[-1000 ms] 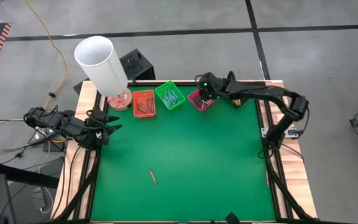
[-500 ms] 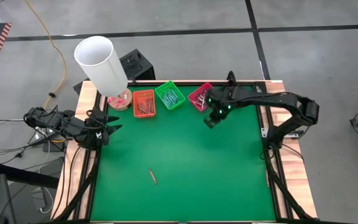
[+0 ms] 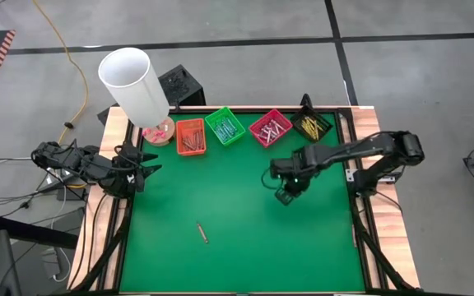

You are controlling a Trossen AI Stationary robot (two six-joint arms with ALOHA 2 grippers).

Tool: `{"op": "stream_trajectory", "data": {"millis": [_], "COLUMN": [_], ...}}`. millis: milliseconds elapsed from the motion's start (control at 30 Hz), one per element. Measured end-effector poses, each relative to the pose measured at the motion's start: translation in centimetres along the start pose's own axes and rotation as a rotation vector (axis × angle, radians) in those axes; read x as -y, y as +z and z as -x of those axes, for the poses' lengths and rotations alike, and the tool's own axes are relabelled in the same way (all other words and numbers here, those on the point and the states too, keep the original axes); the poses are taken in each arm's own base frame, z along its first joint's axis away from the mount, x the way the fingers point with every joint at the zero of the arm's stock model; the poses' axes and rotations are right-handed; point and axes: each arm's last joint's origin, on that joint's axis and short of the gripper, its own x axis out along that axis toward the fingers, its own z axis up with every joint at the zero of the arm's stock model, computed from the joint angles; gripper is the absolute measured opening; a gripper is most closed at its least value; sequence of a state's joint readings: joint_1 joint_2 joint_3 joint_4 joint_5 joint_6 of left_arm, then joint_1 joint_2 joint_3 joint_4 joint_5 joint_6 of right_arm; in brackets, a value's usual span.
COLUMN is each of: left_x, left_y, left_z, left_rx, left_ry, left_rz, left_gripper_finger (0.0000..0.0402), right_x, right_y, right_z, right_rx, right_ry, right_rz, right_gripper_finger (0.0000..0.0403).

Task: Sort crayons
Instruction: Put the brown crayon into the orange bin

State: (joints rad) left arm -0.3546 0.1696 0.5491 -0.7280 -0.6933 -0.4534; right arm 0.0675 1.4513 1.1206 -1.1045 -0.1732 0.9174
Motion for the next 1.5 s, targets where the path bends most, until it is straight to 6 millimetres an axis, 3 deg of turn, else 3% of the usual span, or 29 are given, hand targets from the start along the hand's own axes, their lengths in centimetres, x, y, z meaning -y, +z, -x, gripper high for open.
{"op": "stream_trajectory", "data": {"millis": [233, 700, 1067, 1233, 1400, 1500], "left_x": [0.0, 0.0, 0.0, 0.0, 0.0, 0.0], "left_y": [0.0, 0.0, 0.0, 0.0, 0.0, 0.0], "left_z": [0.0, 0.0, 0.0, 0.0, 0.0, 0.0], "left_rx": [0.0, 0.0, 0.0, 0.0, 0.0, 0.0], "left_ry": [0.0, 0.0, 0.0, 0.0, 0.0, 0.0], "left_rz": [0.0, 0.0, 0.0, 0.0, 0.0, 0.0], "left_gripper_finger": [0.0192, 0.0192, 0.0192, 0.0192, 0.0192, 0.0192], "right_x": [-0.9, -3.1, -2.0, -2.2, -3.3, -3.6], "right_y": [-3.6, -10.9, -17.5, -19.0, -19.5, -19.7], "right_z": [-0.5, -1.4, -1.6, -2.5, -5.3, -6.9], "right_rx": [0.006, 0.037, 0.06, 0.03, -0.05, -0.088], "right_ry": [-0.167, -0.222, -0.395, -0.448, -0.565, -0.635], "right_rz": [-0.114, -0.226, -0.5, -0.57, -0.533, -0.507], "right_gripper_finger": [0.0062, 0.0062, 0.0062, 0.0049, 0.0007, 0.0005]}}
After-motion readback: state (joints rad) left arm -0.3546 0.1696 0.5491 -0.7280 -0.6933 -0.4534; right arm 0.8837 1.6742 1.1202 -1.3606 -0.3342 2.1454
